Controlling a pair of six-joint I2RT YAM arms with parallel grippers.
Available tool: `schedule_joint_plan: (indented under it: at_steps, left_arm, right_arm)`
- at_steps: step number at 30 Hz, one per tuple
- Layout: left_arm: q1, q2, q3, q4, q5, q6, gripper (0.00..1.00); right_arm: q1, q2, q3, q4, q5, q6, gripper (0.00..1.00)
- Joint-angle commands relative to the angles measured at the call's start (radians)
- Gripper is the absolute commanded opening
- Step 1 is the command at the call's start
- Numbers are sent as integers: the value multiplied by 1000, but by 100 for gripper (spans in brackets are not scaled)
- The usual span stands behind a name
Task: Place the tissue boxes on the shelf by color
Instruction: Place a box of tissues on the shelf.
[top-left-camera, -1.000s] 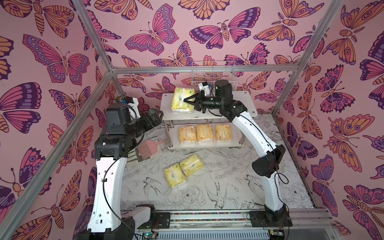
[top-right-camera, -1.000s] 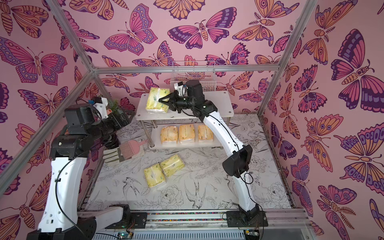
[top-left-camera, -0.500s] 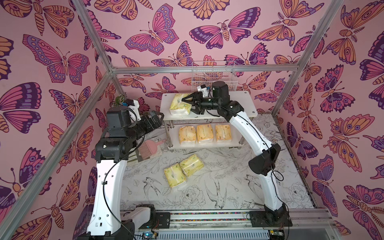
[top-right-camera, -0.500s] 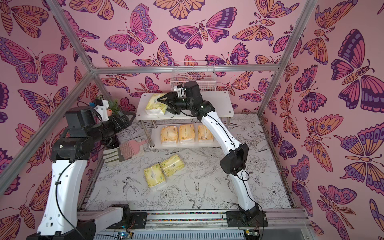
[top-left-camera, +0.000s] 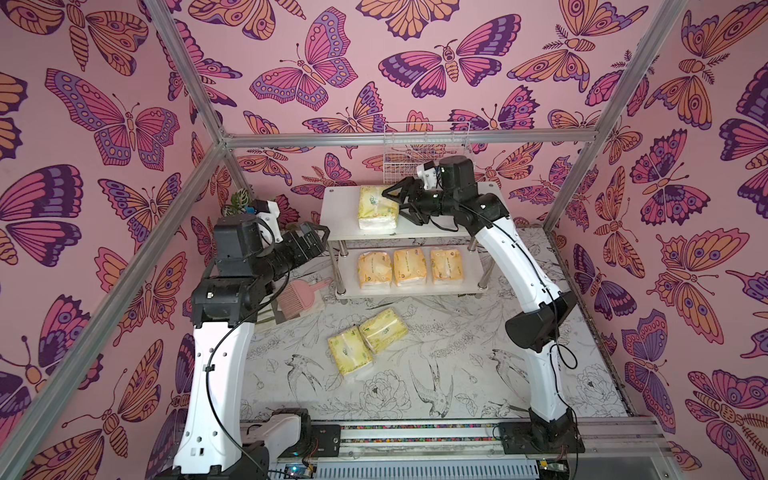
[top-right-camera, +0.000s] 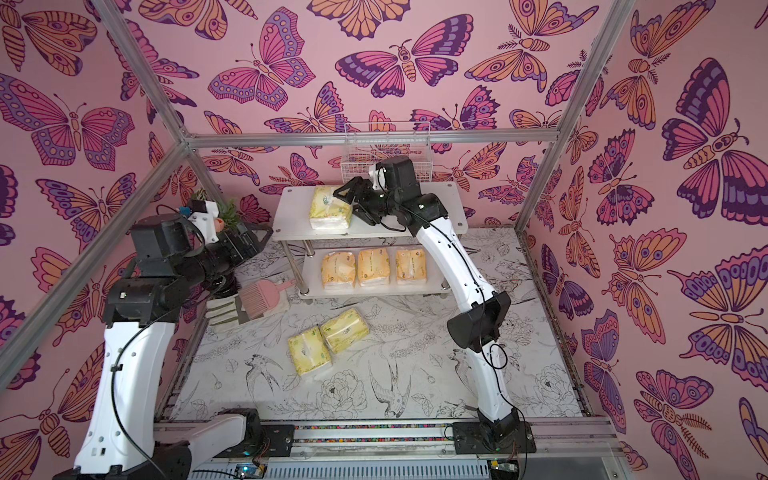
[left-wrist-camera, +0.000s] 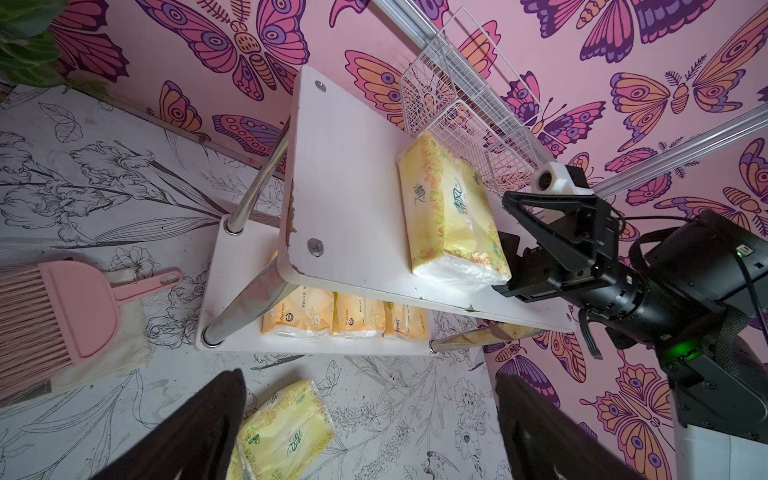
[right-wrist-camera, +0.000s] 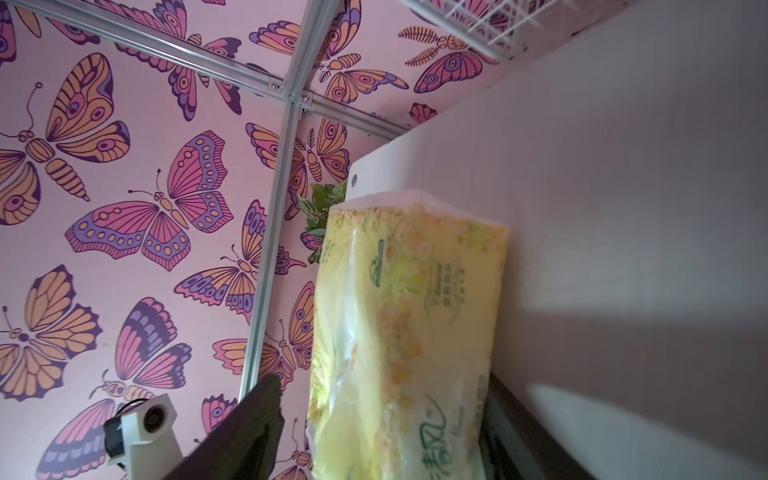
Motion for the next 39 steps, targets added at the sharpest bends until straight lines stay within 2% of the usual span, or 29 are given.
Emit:
schedule_joint_plan:
  at_steps: [1, 6, 18, 32, 39]
  left_arm:
    - [6, -14, -29, 23, 30, -9, 100]
    - [5, -21, -49, 34, 36, -13, 100]
    - [5, -34, -83, 46, 56, -12, 100]
    - [6, -48, -115, 52, 64, -10, 100]
    - [6, -50, -120, 55, 63, -14, 100]
  right_arm:
    - [-2, -14, 17, -153, 97, -114, 76]
    - [5, -9, 15, -158, 109, -140, 75]
    - [37, 35, 12, -7, 18, -61, 74]
    - [39, 68, 3, 53, 22, -15, 73]
    - [40, -11, -124, 102, 29, -17, 73]
